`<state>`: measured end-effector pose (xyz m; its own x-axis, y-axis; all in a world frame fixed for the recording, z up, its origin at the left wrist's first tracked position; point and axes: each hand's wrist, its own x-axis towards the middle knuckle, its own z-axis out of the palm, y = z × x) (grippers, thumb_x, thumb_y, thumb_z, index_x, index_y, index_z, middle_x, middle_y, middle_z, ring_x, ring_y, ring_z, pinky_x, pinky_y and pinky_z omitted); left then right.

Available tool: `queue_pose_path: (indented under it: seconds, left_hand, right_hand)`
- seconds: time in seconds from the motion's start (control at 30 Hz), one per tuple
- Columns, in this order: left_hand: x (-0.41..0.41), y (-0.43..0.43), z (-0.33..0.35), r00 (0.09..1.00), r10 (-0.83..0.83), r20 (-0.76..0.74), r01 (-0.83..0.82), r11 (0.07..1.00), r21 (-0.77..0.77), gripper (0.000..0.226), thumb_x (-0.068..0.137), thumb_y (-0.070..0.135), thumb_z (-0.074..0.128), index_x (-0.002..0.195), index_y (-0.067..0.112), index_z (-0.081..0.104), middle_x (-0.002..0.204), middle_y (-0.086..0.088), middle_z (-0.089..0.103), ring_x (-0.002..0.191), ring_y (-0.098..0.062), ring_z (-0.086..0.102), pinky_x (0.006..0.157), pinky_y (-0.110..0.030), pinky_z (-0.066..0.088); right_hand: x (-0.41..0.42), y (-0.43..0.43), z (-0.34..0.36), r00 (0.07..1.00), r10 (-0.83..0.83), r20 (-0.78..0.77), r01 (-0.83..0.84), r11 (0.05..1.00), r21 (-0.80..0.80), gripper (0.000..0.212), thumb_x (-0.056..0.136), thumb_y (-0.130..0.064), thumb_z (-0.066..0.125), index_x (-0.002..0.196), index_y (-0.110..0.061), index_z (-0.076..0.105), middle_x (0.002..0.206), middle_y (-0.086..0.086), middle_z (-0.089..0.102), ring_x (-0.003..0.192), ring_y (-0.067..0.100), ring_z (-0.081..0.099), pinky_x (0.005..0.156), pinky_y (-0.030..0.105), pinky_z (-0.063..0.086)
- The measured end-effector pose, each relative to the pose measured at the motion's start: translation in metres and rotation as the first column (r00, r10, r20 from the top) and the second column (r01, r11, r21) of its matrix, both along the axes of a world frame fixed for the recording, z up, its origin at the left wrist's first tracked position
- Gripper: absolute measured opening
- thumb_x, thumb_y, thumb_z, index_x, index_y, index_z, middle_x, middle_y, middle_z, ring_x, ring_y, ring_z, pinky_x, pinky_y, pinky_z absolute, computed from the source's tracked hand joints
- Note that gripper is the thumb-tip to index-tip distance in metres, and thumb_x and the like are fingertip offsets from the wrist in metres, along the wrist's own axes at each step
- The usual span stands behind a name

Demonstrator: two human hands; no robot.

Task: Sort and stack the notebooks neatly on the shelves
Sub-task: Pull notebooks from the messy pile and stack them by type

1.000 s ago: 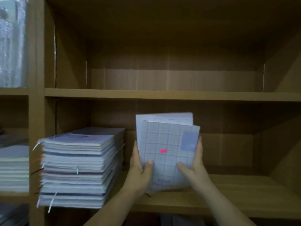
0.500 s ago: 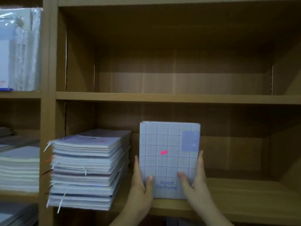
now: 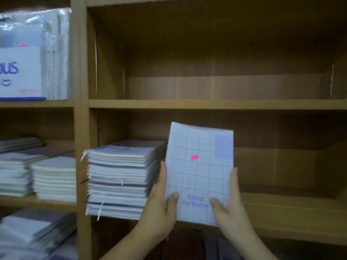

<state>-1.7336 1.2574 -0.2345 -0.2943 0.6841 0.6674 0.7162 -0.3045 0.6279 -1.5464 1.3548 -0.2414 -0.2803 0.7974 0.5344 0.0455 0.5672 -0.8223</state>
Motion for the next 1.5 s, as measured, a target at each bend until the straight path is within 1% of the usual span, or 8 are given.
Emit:
queue_pose_path:
  seconds: [0.2, 0.37, 0.5, 0.63, 0.73, 0.9, 1.13, 1.5]
  left_hand:
    - [-0.022, -0.086, 0.054, 0.993, -0.003, 0.117, -0.002, 0.999, 0.045, 0.069, 0.097, 0.043, 0.06, 0.149, 0.059, 0.018, 0.141, 0.037, 0.044, 0.121, 0.012, 0.054, 0.098, -0.019, 0.053]
    - [-0.046, -0.132, 0.1, 0.913, 0.027, 0.406, -0.007, 0.999, -0.052, 0.042, 0.099, 0.023, 0.064, 0.127, 0.051, 0.05, 0.102, 0.022, 0.072, 0.093, -0.008, 0.073, 0.082, -0.026, 0.061]
    - [-0.077, -0.135, 0.134, 0.838, 0.113, 0.534, -0.071, 0.993, -0.099, 0.053, 0.093, 0.026, 0.071, 0.142, 0.033, 0.051, 0.12, 0.0, 0.067, 0.096, -0.023, 0.074, 0.083, -0.044, 0.063]
    - [-0.132, -0.109, 0.168, 0.873, 0.273, 0.405, -0.226, 0.961, -0.161, 0.013, 0.087, 0.032, 0.073, 0.096, 0.029, 0.064, 0.101, -0.001, 0.069, 0.089, -0.024, 0.072, 0.075, -0.045, 0.065]
    - [-0.167, -0.086, 0.174, 0.873, 0.411, 0.263, -0.376, 0.91, -0.175, 0.019, 0.09, 0.044, 0.069, 0.097, 0.027, 0.07, 0.097, 0.001, 0.069, 0.088, -0.016, 0.068, 0.072, -0.035, 0.061]
    - [-0.192, -0.073, 0.148, 0.872, 0.49, 0.012, -0.49, 0.871, 0.029, 0.045, 0.101, 0.057, 0.046, 0.079, 0.023, 0.067, 0.078, 0.001, 0.065, 0.077, -0.015, 0.063, 0.064, -0.033, 0.049]
    - [-0.217, -0.095, 0.097, 0.942, 0.271, -0.198, -0.283, 0.959, -0.031, 0.047, 0.101, 0.063, 0.038, 0.146, 0.046, 0.042, 0.137, 0.014, 0.054, 0.125, -0.008, 0.051, 0.103, -0.037, 0.048]
    - [-0.223, -0.08, 0.097, 0.922, 0.377, -0.087, -0.376, 0.926, 0.033, 0.045, 0.099, 0.054, 0.053, 0.142, 0.045, 0.046, 0.113, 0.008, 0.056, 0.103, -0.012, 0.057, 0.092, -0.037, 0.054]
  right_hand:
    - [-0.02, -0.08, 0.053, 0.991, 0.071, -0.111, -0.074, 0.997, -0.025, 0.092, 0.093, 0.003, 0.062, 0.16, -0.031, 0.007, 0.125, -0.042, 0.044, 0.12, -0.01, 0.044, 0.072, -0.008, 0.035]
    - [-0.048, -0.119, 0.105, 0.994, 0.111, -0.024, -0.111, 0.994, -0.001, 0.082, 0.1, -0.018, 0.06, 0.161, -0.03, 0.008, 0.127, -0.034, 0.047, 0.112, 0.0, 0.046, 0.073, 0.007, 0.038]
    - [-0.09, -0.111, 0.142, 0.988, 0.155, 0.029, -0.151, 0.983, -0.102, 0.051, 0.101, -0.015, 0.058, 0.143, -0.035, 0.038, 0.102, -0.026, 0.056, 0.082, -0.004, 0.055, 0.052, 0.008, 0.039]
    - [-0.145, -0.089, 0.181, 0.989, 0.14, 0.053, -0.127, 0.971, -0.202, 0.029, 0.095, -0.015, 0.057, 0.122, -0.022, 0.052, 0.109, 0.0, 0.063, 0.089, 0.015, 0.061, 0.066, 0.027, 0.049]
    - [-0.18, -0.075, 0.193, 0.983, 0.042, 0.177, 0.0, 0.973, -0.231, 0.058, 0.09, -0.027, 0.059, 0.145, -0.019, 0.042, 0.118, 0.009, 0.059, 0.102, 0.029, 0.06, 0.09, 0.046, 0.055]
    - [-0.207, -0.057, 0.182, 0.913, -0.115, 0.392, 0.159, 0.984, -0.08, 0.033, 0.092, -0.036, 0.052, 0.114, -0.012, 0.056, 0.097, 0.004, 0.06, 0.089, 0.025, 0.059, 0.084, 0.039, 0.052]
    - [-0.162, -0.058, 0.131, 0.952, 0.154, 0.263, -0.182, 0.98, 0.082, 0.087, 0.082, -0.076, 0.06, 0.154, -0.033, 0.036, 0.148, -0.008, 0.046, 0.131, 0.014, 0.048, 0.1, 0.031, 0.044]
    - [-0.187, -0.047, 0.108, 0.971, 0.108, 0.214, -0.14, 0.981, 0.138, 0.071, 0.092, -0.064, 0.054, 0.155, -0.041, 0.03, 0.153, -0.003, 0.045, 0.137, 0.019, 0.046, 0.096, 0.028, 0.042]
